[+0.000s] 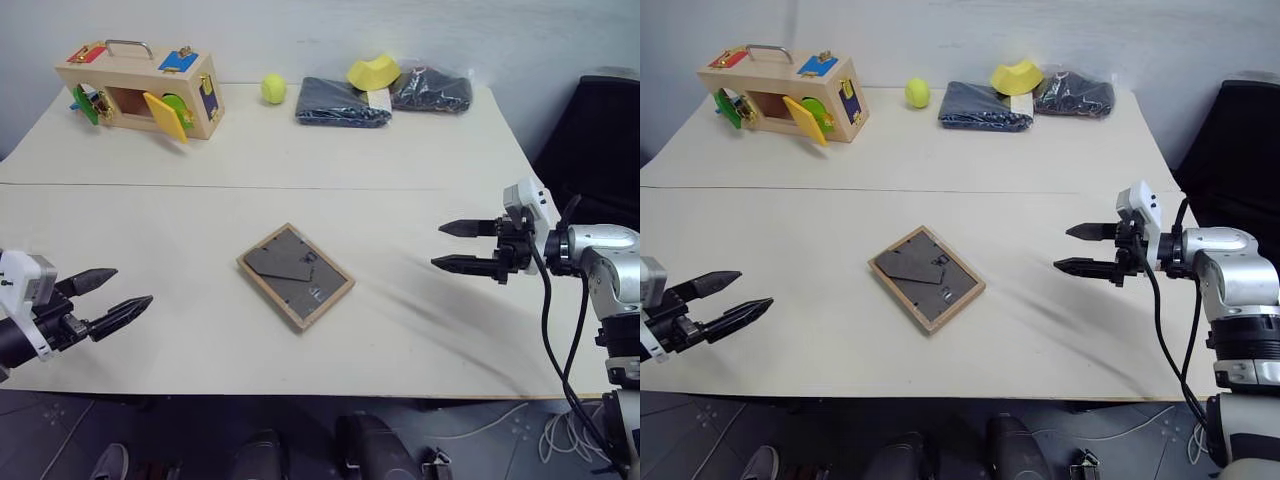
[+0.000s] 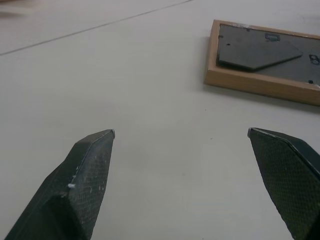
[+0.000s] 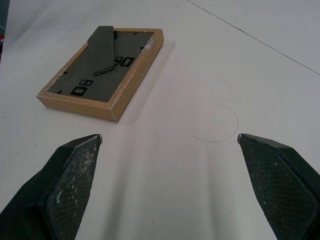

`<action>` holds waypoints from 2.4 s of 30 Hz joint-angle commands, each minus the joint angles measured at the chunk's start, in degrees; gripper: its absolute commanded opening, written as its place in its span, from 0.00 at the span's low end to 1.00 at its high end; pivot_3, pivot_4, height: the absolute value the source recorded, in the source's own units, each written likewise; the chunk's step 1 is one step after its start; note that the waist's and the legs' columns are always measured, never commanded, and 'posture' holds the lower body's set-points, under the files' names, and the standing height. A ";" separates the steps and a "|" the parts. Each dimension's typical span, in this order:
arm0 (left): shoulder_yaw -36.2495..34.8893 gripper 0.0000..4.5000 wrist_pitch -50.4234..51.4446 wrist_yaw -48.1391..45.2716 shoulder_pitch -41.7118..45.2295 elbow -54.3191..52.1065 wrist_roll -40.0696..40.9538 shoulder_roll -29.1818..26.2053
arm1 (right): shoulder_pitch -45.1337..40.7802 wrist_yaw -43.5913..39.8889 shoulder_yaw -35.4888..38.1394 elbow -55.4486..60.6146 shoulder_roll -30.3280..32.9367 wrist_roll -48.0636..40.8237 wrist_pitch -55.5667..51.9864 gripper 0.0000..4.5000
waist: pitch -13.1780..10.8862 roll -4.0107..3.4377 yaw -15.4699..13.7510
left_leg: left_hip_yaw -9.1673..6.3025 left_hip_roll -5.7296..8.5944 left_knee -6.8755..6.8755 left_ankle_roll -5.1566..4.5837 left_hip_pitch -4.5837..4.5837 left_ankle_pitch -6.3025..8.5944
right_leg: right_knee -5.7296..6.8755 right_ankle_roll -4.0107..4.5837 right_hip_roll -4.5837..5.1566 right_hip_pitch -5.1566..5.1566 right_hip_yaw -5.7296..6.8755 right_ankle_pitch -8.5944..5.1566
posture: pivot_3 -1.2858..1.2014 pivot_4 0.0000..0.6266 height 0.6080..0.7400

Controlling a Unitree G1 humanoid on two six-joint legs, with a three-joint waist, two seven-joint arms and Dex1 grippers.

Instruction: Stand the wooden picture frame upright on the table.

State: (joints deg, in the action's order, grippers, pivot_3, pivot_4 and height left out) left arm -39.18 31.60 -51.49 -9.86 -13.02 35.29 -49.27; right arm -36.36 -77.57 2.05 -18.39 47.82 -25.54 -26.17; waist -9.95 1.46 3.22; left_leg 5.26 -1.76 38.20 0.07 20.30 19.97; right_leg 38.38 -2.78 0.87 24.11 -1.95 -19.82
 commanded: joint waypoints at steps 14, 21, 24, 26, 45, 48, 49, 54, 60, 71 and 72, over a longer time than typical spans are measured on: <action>13.60 0.91 -8.57 -3.19 3.23 -0.69 -9.47 -2.82 | -0.78 6.63 -1.33 0.62 -3.75 5.87 7.80 0.91 | -0.01 -0.01 0.10 | 0.01 0.01 0.00 0.02 -0.02 -0.02 | 0.03 0.00 -0.01 0.00 -0.01 0.00 | 0.52 0.24 1.00; 27.87 0.46 -15.66 -5.48 15.24 7.65 -18.08 -2.70 | -6.23 11.65 -7.80 -2.91 -11.51 13.41 12.34 0.42 | -0.01 -0.01 0.20 | 0.04 0.02 0.03 0.08 0.05 -0.07 | 0.16 0.00 -0.03 0.14 -0.03 0.00 | 0.52 0.24 1.00; 32.59 0.25 -18.47 -6.60 20.72 12.77 -21.18 -2.03 | -7.55 13.18 -9.98 -4.18 -14.55 16.00 13.99 0.19 | -0.01 -0.01 0.23 | 0.09 0.01 0.11 0.07 0.21 -0.08 | 0.30 0.00 -0.05 0.35 -0.06 0.00 | 0.52 0.24 1.00; 34.52 0.14 -19.94 -7.30 23.03 15.04 -22.29 -1.63 | -7.93 13.90 -11.45 -4.67 -16.01 17.67 14.70 0.06 | -0.01 -0.02 0.28 | 0.10 0.01 0.19 0.07 0.27 -0.08 | 0.35 0.00 -0.04 0.41 -0.05 0.00 | 0.52 0.24 1.00; 43.93 0.00 -19.19 -8.71 44.70 36.34 -26.84 12.47 | 3.16 14.48 -16.41 17.06 -17.55 20.01 8.14 0.00 | 0.01 0.01 0.07 | -0.09 -0.01 1.04 -0.04 0.82 -0.02 | 0.96 -0.08 0.02 0.68 0.18 0.04 | 0.52 0.24 1.00; 42.85 0.13 -10.03 -13.13 44.57 36.66 -24.31 8.88 | 2.65 15.43 -16.55 15.66 -16.32 21.71 10.54 0.00 | 0.01 0.01 0.24 | -0.08 -0.01 1.04 -0.01 0.82 -0.03 | 1.05 -0.08 0.01 0.75 0.16 0.04 | 0.52 0.24 1.00; 42.58 0.19 -4.46 -14.91 44.78 36.39 -22.55 7.63 | 2.46 15.64 -16.66 15.31 -15.98 22.20 11.31 0.00 | 0.01 0.01 0.28 | -0.07 -0.01 1.04 -0.01 0.82 -0.03 | 1.06 -0.08 0.00 0.75 0.15 0.04 | 0.52 0.24 1.00; 42.33 0.53 25.31 -22.05 47.97 34.98 -11.78 3.95 | 1.39 16.45 -18.15 14.14 -14.68 25.77 16.04 0.00 | 0.01 0.01 0.19 | -0.08 0.00 1.04 -0.01 0.83 -0.03 | 1.09 -0.07 -0.01 0.74 0.12 0.04 | 0.52 0.24 1.00; 43.63 0.94 39.94 -18.69 50.44 33.95 -8.20 6.15 | 1.33 16.95 -19.19 14.12 -14.93 28.22 18.46 0.00 | 0.01 0.02 -0.18 | -0.12 0.02 1.08 -0.02 0.84 -0.03 | 1.08 -0.07 0.02 0.73 0.14 0.04 | 0.52 0.24 1.00; 45.33 1.00 45.87 -8.64 50.91 33.49 -7.63 18.57 | 1.54 16.14 -20.87 15.96 -15.69 28.84 18.38 0.00 | 0.29 -0.26 -1.63 | -0.15 0.11 1.16 -0.05 0.66 -0.01 | 1.06 -0.08 0.12 0.49 0.18 0.04 | 0.52 0.24 1.00; 44.98 1.00 46.71 -7.95 50.87 32.85 -7.13 19.73 | 1.55 16.13 -20.95 15.99 -15.73 28.87 18.37 0.00 | 0.32 -0.27 -1.77 | -0.18 0.11 1.20 -0.06 0.66 -0.01 | 1.06 -0.08 0.13 0.46 0.20 0.04 | 0.52 0.24 1.00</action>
State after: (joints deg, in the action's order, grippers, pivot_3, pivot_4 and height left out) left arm 2.40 75.29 -61.46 42.82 19.71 27.28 -32.65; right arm -34.46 -61.22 -18.67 -4.72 32.47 3.71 -8.46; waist -9.62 1.19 1.44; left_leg 5.03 -1.64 39.48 -0.04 20.96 19.99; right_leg 39.45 -2.86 1.03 24.53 -1.73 -19.78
